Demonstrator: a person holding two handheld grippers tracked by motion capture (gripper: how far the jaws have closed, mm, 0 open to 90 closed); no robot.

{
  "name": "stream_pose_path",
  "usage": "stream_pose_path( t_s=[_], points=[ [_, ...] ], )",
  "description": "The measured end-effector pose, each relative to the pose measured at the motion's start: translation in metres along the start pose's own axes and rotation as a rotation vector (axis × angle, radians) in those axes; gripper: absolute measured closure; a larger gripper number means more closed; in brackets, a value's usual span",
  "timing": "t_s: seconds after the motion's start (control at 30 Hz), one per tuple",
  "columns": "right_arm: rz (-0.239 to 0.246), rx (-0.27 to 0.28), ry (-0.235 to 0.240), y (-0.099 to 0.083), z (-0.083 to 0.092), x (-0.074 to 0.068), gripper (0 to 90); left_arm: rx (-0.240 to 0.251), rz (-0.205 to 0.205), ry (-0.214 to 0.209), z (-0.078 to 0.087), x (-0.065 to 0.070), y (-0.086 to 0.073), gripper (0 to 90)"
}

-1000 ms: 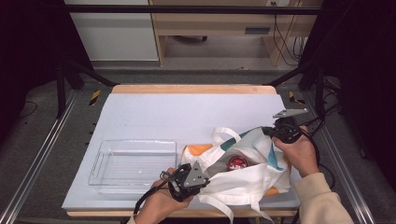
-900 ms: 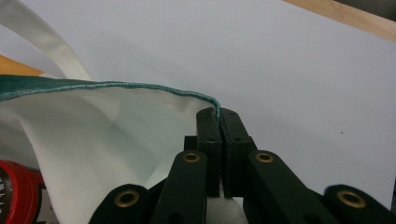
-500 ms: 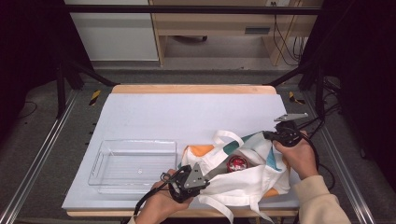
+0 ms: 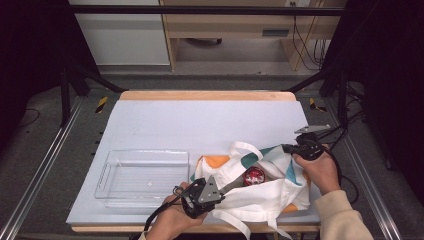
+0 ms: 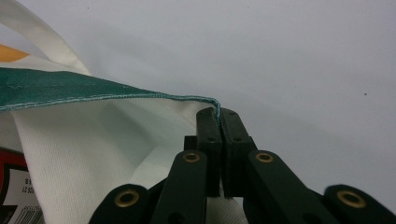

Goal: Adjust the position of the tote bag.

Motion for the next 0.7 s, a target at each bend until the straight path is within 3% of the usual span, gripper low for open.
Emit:
stream_pose_path(
  t_s=[0.7],
  points=[
    [-0.017, -0.009, 0.005, -0.0084, -0.0061, 0.0036, 88.5, -0.003, 0.0, -0.008, -0.0023, 0.0011, -0.0022, 89.8]
  ],
)
Point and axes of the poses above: each handheld gripper's, and its own axes: z roughly backward along the jaws, y roughly out of its top, x roughly to its right, the point moved 9 cm from there along -z, roughly forward along the jaws, and after that the axes turned 2 degrees about -y, right-handed, at the moved point
